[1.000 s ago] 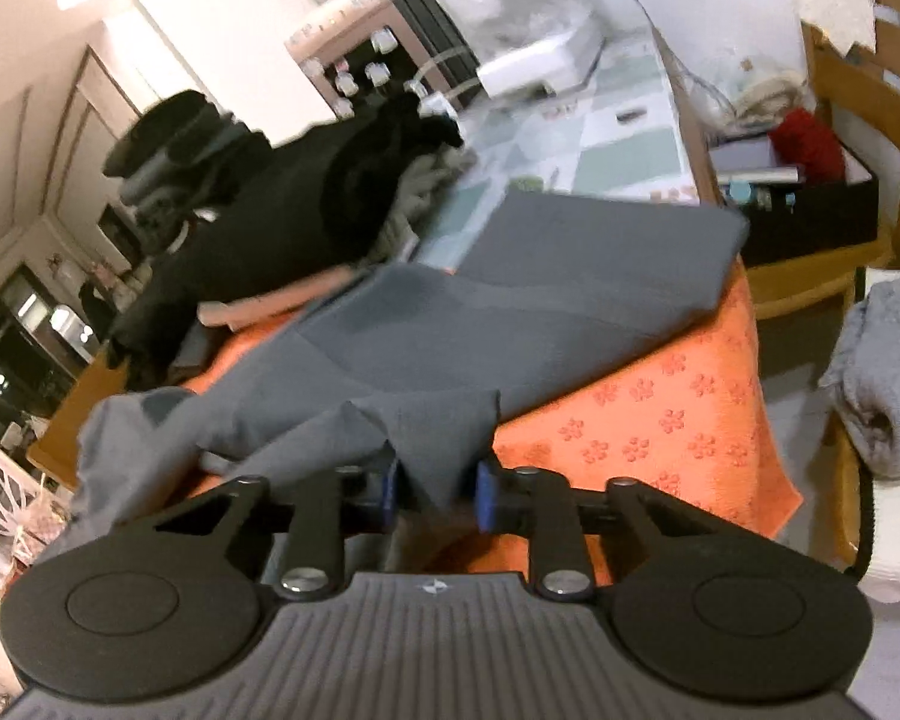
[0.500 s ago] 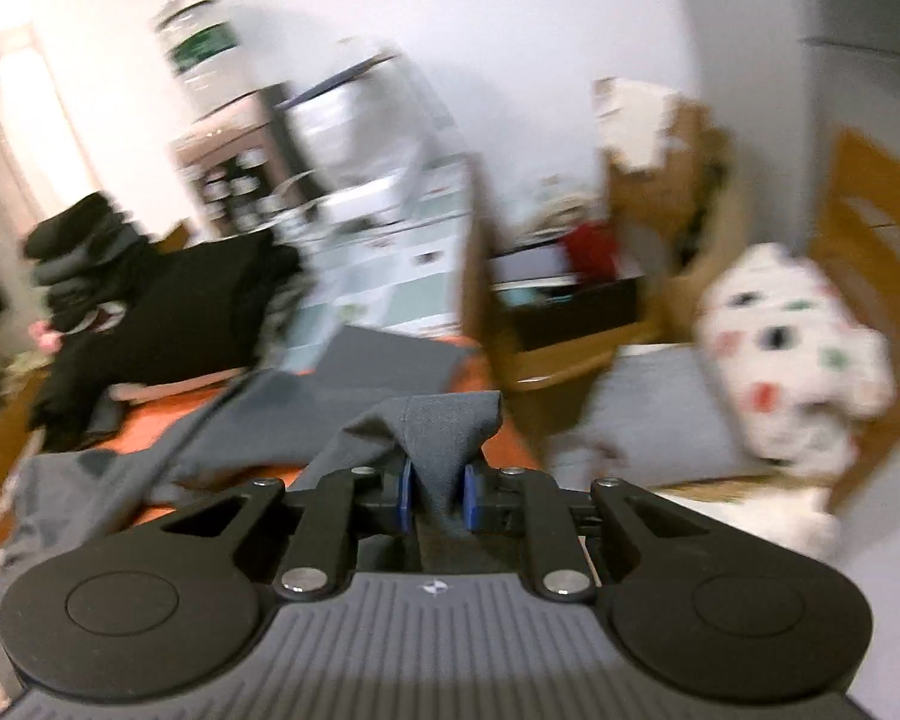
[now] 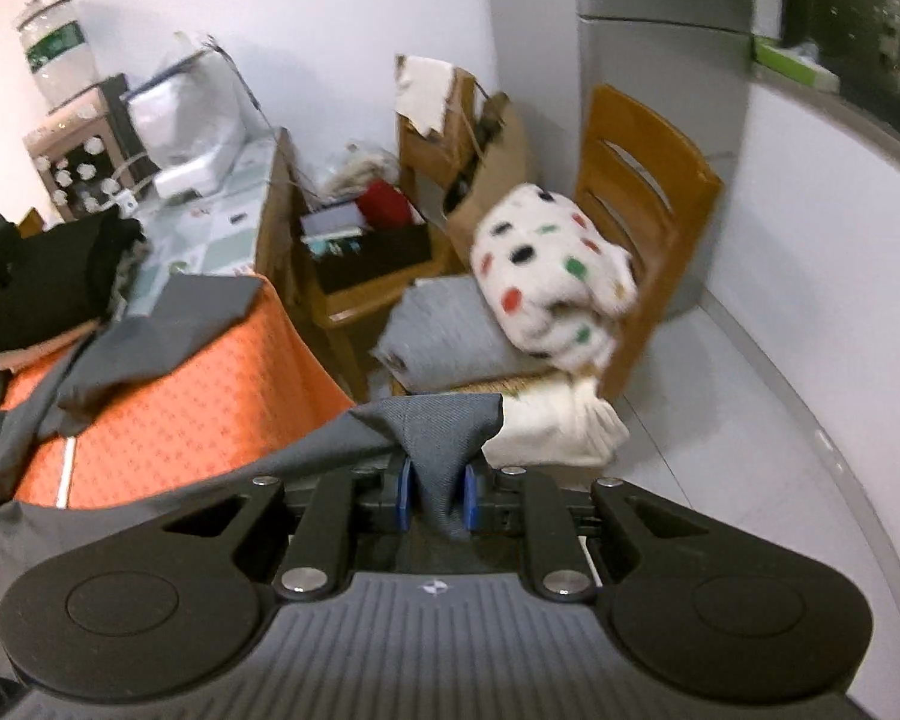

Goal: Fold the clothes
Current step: 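Pull the trouser leg with the right tool to straighten it, then release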

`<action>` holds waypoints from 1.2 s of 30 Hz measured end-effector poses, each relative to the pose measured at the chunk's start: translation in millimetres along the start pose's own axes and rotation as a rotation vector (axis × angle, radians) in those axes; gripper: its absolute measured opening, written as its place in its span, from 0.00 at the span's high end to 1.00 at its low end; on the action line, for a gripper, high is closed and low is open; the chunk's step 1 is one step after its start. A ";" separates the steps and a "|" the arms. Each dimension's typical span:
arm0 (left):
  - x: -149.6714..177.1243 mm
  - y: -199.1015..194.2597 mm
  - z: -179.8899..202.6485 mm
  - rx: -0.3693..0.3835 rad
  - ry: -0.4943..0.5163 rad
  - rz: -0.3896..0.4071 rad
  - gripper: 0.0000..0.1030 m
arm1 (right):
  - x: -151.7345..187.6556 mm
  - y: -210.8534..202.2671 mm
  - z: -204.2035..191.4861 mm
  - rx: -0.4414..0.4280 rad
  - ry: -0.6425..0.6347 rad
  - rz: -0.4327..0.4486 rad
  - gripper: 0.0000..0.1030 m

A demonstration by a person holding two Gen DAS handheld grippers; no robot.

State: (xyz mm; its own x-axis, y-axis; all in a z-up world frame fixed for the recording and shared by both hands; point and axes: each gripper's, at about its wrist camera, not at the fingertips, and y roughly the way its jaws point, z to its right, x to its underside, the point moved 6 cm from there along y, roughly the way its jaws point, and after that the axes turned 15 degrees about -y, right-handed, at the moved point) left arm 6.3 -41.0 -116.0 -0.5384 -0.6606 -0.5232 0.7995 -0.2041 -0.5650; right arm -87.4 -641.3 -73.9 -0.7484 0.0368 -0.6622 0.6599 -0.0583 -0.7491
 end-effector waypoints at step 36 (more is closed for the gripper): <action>-35.8 22.5 -20.9 -0.266 0.026 0.074 0.31 | -197.1 246.2 -201.7 -0.414 -0.405 0.017 0.39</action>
State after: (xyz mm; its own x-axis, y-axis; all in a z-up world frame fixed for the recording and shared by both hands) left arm 38.0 -6.8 -123.3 -0.4906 -0.6470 -0.5837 0.7407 0.0433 -0.6705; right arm 235.9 -461.8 -131.8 -0.6494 -0.3502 -0.6751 0.5818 0.3429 -0.7375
